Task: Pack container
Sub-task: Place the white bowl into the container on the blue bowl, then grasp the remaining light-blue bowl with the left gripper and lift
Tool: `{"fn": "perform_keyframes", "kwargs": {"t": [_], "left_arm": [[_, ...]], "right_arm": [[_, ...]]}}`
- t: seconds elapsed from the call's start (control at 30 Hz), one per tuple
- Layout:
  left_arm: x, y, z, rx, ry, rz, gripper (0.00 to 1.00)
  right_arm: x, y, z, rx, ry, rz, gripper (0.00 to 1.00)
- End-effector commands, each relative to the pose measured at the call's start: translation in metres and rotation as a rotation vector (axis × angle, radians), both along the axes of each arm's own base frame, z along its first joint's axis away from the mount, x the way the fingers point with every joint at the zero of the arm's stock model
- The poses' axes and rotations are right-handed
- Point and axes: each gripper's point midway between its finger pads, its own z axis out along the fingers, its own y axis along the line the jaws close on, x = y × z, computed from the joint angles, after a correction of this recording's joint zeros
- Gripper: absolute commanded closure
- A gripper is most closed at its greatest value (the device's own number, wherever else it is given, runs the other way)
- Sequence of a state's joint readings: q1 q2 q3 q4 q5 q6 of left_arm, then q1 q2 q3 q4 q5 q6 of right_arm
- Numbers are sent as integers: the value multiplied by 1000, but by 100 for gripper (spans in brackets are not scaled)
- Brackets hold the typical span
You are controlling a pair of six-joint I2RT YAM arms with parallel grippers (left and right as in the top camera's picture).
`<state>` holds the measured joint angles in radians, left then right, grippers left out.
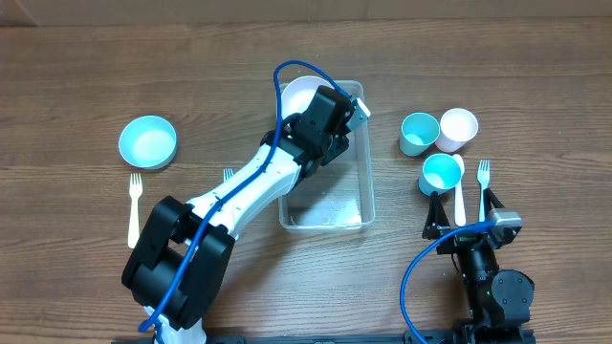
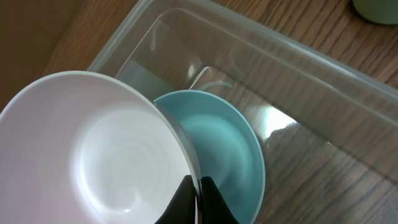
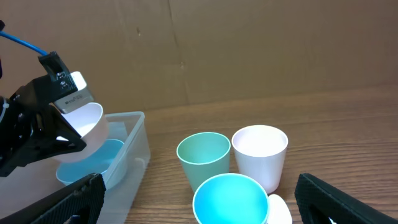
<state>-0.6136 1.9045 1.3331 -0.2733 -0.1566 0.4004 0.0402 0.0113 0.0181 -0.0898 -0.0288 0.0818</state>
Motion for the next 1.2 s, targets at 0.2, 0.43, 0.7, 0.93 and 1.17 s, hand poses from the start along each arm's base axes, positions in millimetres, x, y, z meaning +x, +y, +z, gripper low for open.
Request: {"fn": "perform_keyframes", "kwargs": {"t": [0.2,0.43,0.7,0.93,1.17], "left_arm": [[-1,-17,7,-64,5,-65,96],[-1,-17,6,-59,7,-63,64],[21,6,45,-165,-26,146,19],[-12,232,100,-196,121,968,12],[-45,319,19,-286,393,1139,24]], "right_arm": [[0,1,-1,-2,-5,5,0],[0,1,-1,-2,-5,5,0],[0,1,-1,-2,-5,5,0],[0,1,-1,-2,-5,5,0],[0,1,-1,-2,-5,5,0]]}}
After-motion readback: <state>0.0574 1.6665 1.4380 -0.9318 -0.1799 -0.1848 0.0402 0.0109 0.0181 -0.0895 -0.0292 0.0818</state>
